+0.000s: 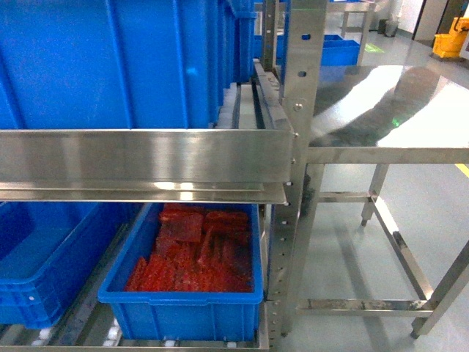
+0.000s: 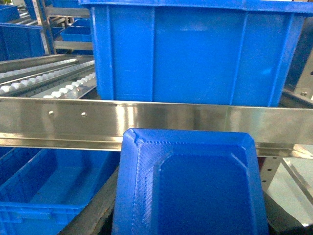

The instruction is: Sort blue parts and orange caps into right shelf containers

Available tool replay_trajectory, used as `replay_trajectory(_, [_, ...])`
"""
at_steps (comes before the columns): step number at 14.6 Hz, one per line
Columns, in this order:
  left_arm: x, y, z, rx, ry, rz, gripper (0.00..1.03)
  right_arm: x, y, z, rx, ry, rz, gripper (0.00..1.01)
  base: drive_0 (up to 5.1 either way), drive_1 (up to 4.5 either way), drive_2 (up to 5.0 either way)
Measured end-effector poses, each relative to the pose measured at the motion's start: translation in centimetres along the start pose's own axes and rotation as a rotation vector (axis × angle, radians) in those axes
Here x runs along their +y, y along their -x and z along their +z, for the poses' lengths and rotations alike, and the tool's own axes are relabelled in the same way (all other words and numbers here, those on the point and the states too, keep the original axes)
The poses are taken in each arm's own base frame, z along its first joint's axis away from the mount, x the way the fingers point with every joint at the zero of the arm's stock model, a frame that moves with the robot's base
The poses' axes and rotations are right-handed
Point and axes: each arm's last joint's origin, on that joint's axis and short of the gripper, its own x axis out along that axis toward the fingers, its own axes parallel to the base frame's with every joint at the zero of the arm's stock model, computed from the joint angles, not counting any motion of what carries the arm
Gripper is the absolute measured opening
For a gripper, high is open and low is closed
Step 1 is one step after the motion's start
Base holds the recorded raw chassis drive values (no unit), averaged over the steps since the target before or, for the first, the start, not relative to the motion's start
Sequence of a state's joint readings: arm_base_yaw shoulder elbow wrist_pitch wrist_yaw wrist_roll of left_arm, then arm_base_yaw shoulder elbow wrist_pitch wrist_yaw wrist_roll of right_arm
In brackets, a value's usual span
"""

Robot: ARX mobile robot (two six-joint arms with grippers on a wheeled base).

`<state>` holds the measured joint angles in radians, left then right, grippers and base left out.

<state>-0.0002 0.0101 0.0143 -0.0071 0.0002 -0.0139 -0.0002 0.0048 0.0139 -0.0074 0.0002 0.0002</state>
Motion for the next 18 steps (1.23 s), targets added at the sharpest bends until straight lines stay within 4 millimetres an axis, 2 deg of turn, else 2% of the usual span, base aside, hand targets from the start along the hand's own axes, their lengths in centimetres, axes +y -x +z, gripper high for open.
replay_trajectory(18, [0.00, 0.00, 0.00, 0.000, 0.000, 0.001, 0.44, 0.00, 0.00, 0.01, -0.002, 0.000, 0.000, 0.44, -5.1, 2.40, 2.4])
